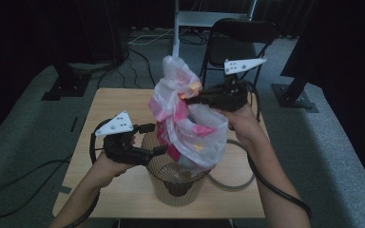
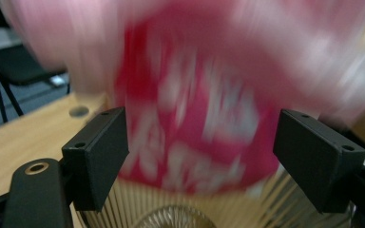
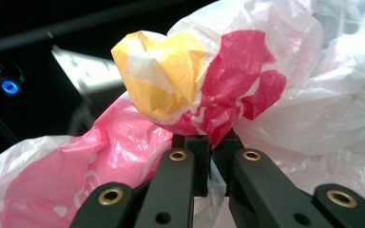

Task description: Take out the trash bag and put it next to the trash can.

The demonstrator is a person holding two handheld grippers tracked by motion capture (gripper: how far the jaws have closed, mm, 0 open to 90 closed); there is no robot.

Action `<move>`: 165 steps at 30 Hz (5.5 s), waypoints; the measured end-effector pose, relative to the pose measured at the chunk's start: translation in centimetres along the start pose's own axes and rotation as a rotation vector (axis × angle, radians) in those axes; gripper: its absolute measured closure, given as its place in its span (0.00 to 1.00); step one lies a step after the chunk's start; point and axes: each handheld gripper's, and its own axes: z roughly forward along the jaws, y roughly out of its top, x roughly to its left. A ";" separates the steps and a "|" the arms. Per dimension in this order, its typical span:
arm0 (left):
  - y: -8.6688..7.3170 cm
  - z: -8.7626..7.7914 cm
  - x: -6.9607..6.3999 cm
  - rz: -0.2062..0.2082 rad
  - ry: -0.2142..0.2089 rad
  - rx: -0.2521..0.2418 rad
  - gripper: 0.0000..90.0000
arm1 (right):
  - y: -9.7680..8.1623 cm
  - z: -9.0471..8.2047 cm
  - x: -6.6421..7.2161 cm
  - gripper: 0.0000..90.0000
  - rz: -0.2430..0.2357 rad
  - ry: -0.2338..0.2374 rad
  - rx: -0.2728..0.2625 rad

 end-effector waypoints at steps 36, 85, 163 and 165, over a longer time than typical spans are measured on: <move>2.3 2.6 -0.7 -0.058 0.018 -0.179 1.00 | -4.6 5.4 1.2 0.76 -0.025 0.085 0.317; -22.6 0.8 3.6 -0.290 0.593 0.108 0.00 | -2.3 -3.0 -10.6 0.99 0.243 -0.587 0.148; -23.4 1.6 3.8 -0.362 0.543 0.168 0.00 | -21.2 -8.2 -8.4 0.27 0.514 -0.677 0.222; -23.5 1.6 3.8 -0.363 0.543 0.170 0.00 | -22.1 -8.7 -8.1 0.27 0.528 -0.690 0.225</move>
